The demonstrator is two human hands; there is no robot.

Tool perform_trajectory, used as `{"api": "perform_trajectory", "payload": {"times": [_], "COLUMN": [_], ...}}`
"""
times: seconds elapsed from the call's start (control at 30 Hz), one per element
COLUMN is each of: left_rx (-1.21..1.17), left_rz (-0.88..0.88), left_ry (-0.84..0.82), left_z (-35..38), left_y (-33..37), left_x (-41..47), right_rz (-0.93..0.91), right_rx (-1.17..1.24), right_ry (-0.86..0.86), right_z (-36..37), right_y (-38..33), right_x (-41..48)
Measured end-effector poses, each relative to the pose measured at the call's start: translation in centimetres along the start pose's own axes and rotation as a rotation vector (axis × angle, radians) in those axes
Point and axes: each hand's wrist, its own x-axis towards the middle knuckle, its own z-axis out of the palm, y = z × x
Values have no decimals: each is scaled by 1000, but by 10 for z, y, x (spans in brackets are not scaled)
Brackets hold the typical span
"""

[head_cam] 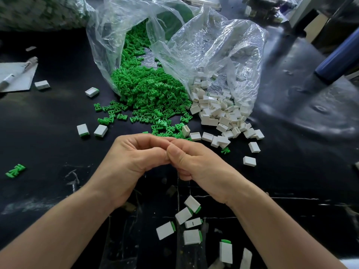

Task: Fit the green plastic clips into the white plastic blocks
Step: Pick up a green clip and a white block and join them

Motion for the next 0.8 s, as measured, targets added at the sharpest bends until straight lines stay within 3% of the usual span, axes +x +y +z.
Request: {"api": "perform_trajectory", "payload": {"times": [0.1, 0.23, 0.37, 0.47, 0.6, 0.7, 0.8], "left_rx": [-3, 15, -5, 5, 119, 277, 387], "left_rz": [-12, -51, -72, -72, -53, -96, -185], "left_ry": [-5, -19, 14, 29, 14, -128, -303], "left_z": [-2, -1, -1, -1, -2, 1, 4], "left_y": [1, 0, -1, -1, -1, -2, -2], "left_x": [0, 1, 2, 3, 1, -2, -6], "right_rz": [-26, 88, 141, 130, 52, -21, -40], "right_rx": [117, 334, 355, 148, -177, -494, -719], "right_ry": [-47, -90, -101, 25, 415, 612, 649], "right_z": [0, -5, -8, -15, -32, -41, -40], "right_y": [-2, 0, 0, 0, 5, 12, 17], "right_x": [-2, -1, 0, 0, 0, 2, 5]}}
